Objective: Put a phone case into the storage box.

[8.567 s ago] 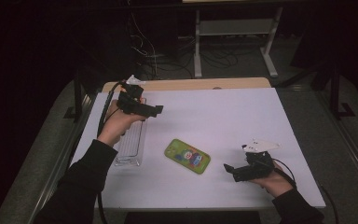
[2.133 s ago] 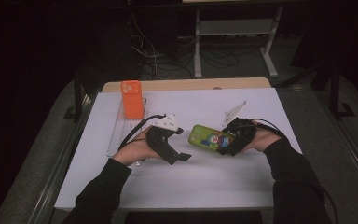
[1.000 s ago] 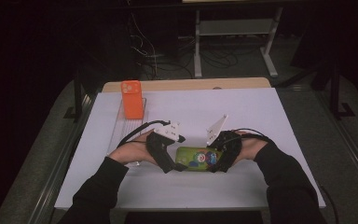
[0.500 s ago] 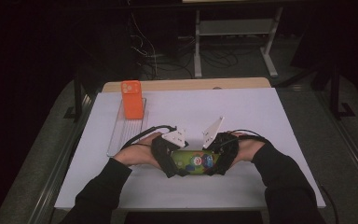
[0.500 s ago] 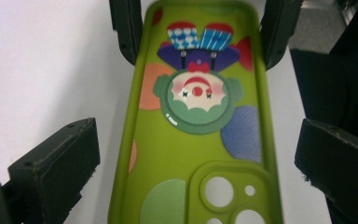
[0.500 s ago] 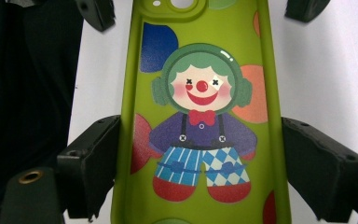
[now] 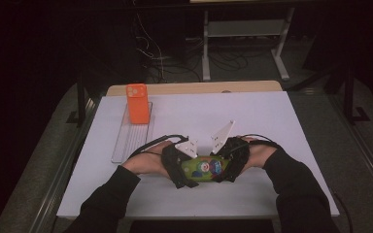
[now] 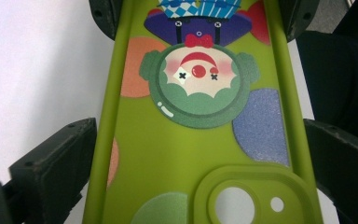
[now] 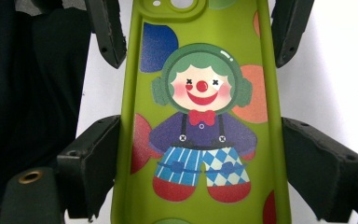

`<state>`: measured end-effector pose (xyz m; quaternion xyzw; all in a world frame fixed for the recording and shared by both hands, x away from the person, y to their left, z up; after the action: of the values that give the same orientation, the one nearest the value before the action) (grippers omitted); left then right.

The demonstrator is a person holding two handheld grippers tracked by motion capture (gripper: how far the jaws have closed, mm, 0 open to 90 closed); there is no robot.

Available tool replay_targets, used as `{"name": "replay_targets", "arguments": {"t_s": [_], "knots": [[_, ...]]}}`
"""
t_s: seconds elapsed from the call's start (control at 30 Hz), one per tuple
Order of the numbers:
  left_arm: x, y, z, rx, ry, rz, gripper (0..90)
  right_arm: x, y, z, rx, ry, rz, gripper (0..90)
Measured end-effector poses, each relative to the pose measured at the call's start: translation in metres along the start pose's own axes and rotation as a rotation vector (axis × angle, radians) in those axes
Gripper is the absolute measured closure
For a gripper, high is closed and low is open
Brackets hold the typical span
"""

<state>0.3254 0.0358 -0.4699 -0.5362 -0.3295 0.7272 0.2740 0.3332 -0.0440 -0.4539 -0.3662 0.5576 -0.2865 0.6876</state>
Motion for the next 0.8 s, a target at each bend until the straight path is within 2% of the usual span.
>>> {"name": "replay_targets", "arguments": {"t_s": [0.2,0.3,0.57,0.63,0.7,0.8], "knots": [[-0.0015,-0.0022,-0.0017,-0.006,0.009,0.009,7.4,-0.0004,0.0004,-0.0006,-0.002,0.0,0.001,15.0],[-0.002,-0.0031,0.0,0.007,0.014,0.015,13.3,-0.0011,-0.0003,-0.0003,0.0,-0.001,0.005,15.0],[-0.0019,-0.0031,0.0023,0.028,-0.003,0.011,14.6,-0.0015,-0.001,-0.0021,-0.014,0.001,0.012,14.8],[-0.0014,-0.0037,0.0043,0.045,-0.014,0.002,14.9,-0.0015,-0.0008,-0.0028,-0.025,0.01,0.016,14.7],[-0.0017,-0.0042,0.0046,0.037,-0.011,0.003,15.0,-0.002,-0.0012,-0.0048,-0.042,0.03,0.018,14.3],[-0.0017,-0.0057,0.0042,0.025,-0.026,0.009,15.1,-0.0025,-0.0031,-0.0037,-0.027,0.049,0.028,11.8]]}}
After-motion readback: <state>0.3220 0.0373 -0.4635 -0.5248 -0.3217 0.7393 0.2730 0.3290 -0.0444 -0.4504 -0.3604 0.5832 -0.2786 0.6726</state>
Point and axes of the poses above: each handheld gripper's, and its own axes: y roughly forward along the jaws, x roughly out of its underside, z roughly to its right, the point moved 10 cm from there along y, roughly forward along the jaws, and after that the axes turned 14 degrees about -y, right-handed, at the moved point
